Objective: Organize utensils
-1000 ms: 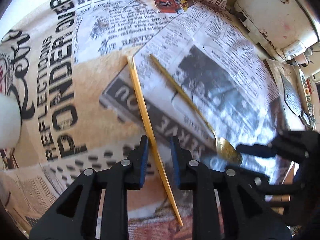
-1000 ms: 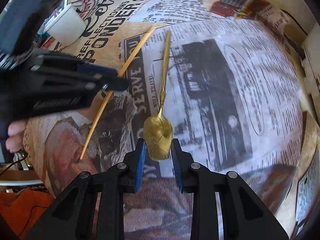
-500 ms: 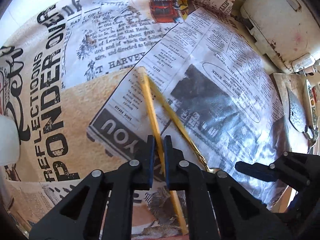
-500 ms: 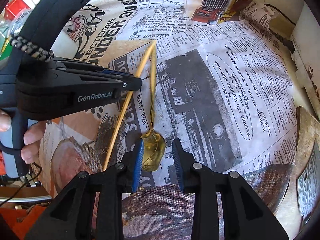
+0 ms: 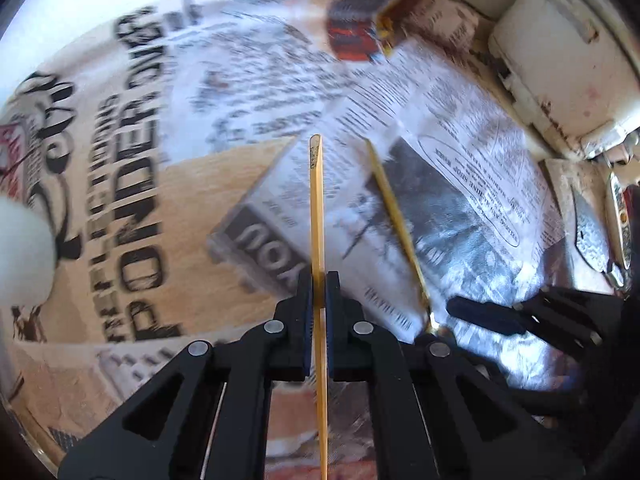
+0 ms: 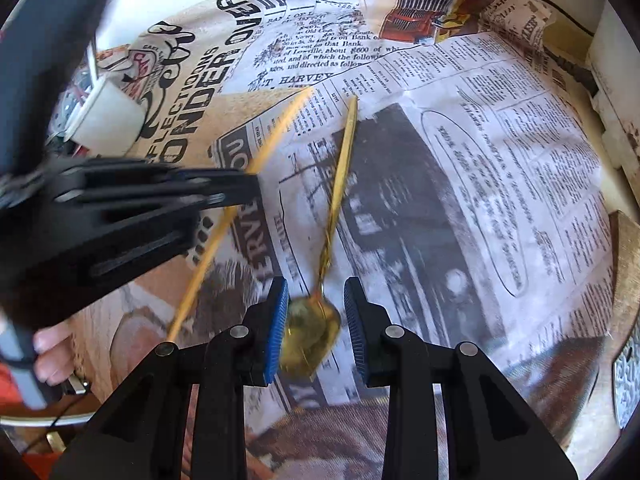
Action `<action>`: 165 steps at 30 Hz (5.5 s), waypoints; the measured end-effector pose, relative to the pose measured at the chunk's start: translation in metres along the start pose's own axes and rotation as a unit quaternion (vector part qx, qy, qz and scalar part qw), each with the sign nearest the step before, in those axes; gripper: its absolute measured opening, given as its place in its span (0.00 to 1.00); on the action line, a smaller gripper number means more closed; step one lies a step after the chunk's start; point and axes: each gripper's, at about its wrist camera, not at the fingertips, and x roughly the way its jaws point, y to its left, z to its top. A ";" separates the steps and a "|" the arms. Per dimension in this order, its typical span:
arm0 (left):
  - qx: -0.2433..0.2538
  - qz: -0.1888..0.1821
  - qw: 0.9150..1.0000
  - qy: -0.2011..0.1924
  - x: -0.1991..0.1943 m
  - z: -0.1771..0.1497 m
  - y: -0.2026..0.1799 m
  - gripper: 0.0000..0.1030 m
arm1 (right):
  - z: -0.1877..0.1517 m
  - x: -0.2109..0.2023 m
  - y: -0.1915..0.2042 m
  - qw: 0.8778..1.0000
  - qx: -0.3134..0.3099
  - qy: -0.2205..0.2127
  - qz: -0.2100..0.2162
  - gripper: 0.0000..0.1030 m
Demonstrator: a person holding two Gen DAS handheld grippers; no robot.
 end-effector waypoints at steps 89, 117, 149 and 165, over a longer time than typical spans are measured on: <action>-0.042 -0.042 0.981 -0.185 -0.177 -0.087 0.122 0.03 | -0.035 -0.098 0.078 0.973 0.048 -0.195 -0.116 0.28; -0.115 -0.003 0.972 -0.203 -0.198 -0.097 0.187 0.03 | 0.057 0.009 0.133 0.984 -0.164 -0.048 -0.053 0.35; -0.211 0.028 0.953 -0.215 -0.209 -0.122 0.227 0.03 | 0.135 0.058 0.164 0.985 -0.171 -0.011 -0.028 0.05; -0.202 0.017 0.954 -0.222 -0.215 -0.125 0.225 0.03 | 0.062 -0.016 0.116 0.981 -0.187 -0.008 -0.049 0.03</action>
